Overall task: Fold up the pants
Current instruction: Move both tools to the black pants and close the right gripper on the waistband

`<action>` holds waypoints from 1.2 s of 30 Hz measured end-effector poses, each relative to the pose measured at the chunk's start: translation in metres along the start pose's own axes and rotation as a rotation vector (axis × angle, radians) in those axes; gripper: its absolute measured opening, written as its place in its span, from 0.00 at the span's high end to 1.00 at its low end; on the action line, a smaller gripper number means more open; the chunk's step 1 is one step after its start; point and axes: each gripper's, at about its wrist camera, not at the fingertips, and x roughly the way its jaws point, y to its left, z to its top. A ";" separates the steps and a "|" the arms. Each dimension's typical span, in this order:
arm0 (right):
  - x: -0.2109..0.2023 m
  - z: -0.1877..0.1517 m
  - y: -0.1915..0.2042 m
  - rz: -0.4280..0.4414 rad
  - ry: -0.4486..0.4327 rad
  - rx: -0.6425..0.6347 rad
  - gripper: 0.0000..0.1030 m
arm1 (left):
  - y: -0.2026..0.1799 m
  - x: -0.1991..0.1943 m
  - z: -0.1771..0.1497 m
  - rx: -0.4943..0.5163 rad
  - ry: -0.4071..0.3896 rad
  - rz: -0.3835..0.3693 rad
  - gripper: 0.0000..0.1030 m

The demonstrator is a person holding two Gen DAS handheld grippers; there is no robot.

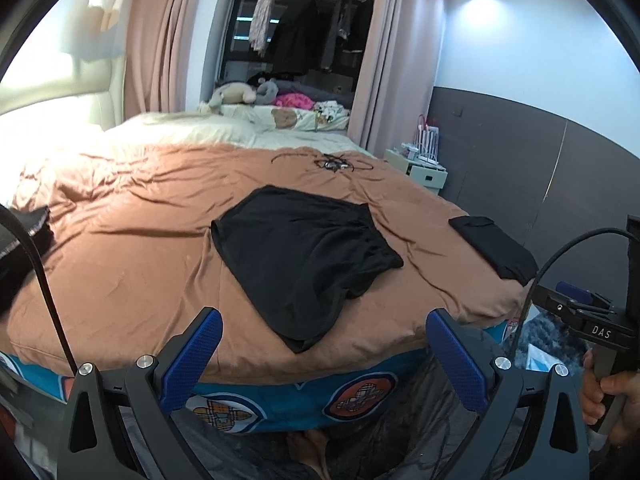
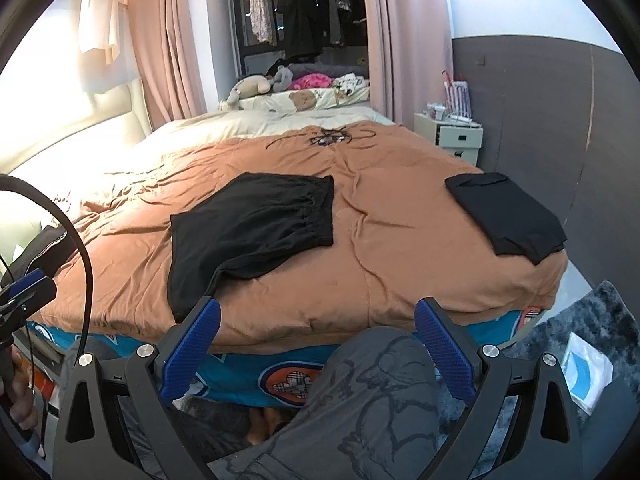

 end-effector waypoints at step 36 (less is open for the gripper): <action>0.178 0.042 -0.053 0.269 0.194 0.088 0.08 | 0.075 0.187 -0.050 -0.524 0.517 -0.268 0.42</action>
